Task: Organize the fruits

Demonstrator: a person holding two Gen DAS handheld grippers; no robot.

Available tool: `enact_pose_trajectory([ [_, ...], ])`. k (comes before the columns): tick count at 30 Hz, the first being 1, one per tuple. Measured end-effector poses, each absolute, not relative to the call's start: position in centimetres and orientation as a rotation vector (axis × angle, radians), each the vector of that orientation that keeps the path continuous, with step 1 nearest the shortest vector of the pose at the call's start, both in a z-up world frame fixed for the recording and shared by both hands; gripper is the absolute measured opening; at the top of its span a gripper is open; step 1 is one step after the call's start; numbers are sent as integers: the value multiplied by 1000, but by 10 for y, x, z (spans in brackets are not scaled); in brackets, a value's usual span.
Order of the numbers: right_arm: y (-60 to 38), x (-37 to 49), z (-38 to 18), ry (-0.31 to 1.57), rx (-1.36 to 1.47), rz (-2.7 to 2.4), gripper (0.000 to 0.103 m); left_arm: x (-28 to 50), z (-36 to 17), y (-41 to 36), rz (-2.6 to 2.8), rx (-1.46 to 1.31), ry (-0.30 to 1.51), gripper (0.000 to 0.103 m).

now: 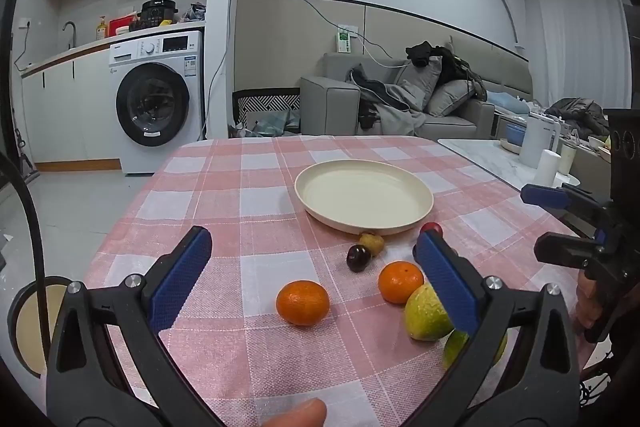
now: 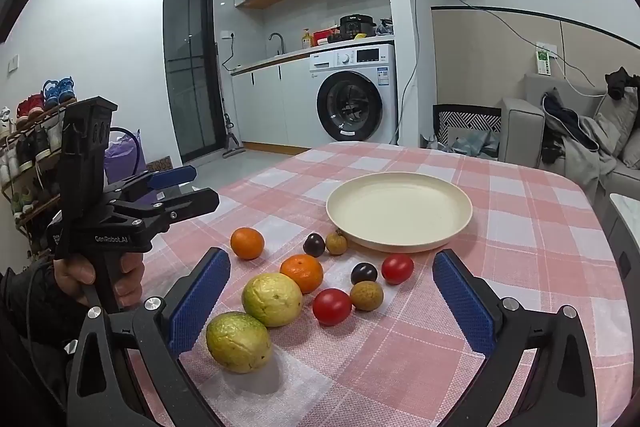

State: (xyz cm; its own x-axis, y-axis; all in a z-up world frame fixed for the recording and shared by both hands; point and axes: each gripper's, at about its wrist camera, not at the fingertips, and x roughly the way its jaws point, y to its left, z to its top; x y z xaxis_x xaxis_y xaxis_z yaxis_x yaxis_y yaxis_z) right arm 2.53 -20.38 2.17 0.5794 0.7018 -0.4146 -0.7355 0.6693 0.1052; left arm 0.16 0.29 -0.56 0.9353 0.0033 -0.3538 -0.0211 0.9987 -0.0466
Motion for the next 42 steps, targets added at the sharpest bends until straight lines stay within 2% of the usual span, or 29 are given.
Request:
enact_pose_trajectory([
  [42, -206, 32, 19, 470, -72, 824, 103, 8, -5, 0, 20, -47, 378, 102],
])
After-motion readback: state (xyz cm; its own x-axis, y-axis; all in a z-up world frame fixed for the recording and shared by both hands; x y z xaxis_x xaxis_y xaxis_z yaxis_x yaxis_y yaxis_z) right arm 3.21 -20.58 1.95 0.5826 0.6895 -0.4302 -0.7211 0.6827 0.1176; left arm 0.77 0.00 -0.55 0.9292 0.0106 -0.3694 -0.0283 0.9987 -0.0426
